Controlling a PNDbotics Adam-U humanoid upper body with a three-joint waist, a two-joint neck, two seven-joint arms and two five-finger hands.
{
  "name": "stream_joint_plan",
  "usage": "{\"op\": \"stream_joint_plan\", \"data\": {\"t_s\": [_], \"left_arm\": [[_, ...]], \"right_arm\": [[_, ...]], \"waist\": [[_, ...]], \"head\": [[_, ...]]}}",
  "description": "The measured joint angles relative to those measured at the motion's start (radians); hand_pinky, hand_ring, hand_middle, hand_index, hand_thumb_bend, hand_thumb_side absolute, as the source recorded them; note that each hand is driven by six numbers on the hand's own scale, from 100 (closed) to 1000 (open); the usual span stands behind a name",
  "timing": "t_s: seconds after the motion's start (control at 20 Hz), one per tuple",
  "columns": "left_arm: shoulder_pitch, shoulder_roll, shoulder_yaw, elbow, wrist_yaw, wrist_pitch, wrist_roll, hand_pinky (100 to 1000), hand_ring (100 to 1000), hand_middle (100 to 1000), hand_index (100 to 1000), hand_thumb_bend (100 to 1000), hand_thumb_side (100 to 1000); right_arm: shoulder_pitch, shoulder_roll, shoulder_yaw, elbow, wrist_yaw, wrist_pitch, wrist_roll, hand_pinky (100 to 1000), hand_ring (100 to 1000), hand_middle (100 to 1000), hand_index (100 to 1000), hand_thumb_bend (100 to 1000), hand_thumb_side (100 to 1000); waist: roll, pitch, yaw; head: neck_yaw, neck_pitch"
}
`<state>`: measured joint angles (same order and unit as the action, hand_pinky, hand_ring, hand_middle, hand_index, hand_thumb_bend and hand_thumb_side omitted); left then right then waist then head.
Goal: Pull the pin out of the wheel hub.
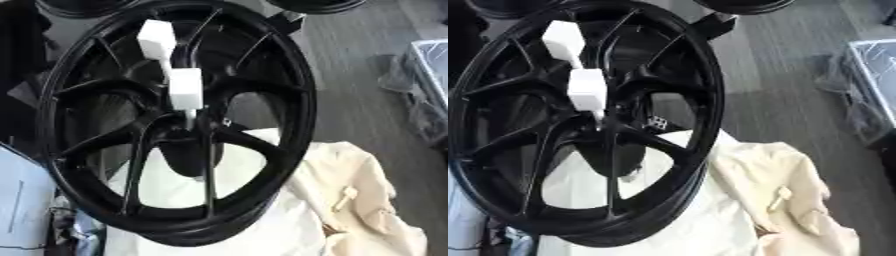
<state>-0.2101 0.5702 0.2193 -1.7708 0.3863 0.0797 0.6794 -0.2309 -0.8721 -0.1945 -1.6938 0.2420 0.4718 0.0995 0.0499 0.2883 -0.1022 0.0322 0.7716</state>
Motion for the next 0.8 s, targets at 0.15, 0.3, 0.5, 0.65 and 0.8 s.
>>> {"op": "stream_joint_plan", "data": {"t_s": [0.15, 0.3, 0.5, 0.65, 0.8], "left_arm": [[0.000, 0.000, 0.000, -0.004, 0.000, 0.000, 0.000, 805, 788, 785, 784, 364, 786], [0.000, -0.001, 0.000, -0.004, 0.000, 0.000, 0.000, 806, 788, 785, 784, 361, 787], [-0.004, -0.009, -0.002, -0.005, 0.000, 0.002, -0.007, 806, 789, 785, 787, 360, 787], [-0.012, -0.016, -0.007, -0.010, -0.004, 0.003, -0.016, 806, 789, 785, 787, 358, 787], [-0.016, -0.020, -0.010, -0.012, -0.008, 0.003, -0.023, 806, 789, 785, 787, 357, 788]], "right_arm": [[-0.015, 0.014, -0.016, 0.003, -0.020, 0.005, -0.039, 844, 771, 701, 847, 422, 356], [-0.052, 0.030, -0.036, -0.012, -0.064, 0.018, -0.088, 845, 758, 673, 823, 286, 401], [-0.132, 0.087, -0.048, -0.030, -0.133, -0.011, -0.159, 857, 763, 677, 831, 168, 455], [-0.191, 0.143, -0.042, -0.030, -0.187, -0.056, -0.213, 860, 762, 681, 839, 284, 362], [-0.227, 0.189, -0.026, -0.024, -0.242, -0.110, -0.270, 855, 746, 664, 829, 373, 289]], "waist": [[-0.001, 0.000, -0.001], [-0.002, -0.002, -0.001], [-0.001, -0.004, 0.003], [0.002, -0.006, 0.012], [0.003, -0.006, 0.018]], "head": [[0.000, 0.000], [-0.004, 0.000], [-0.018, 0.000], [-0.032, 0.000], [-0.037, 0.000]]}}
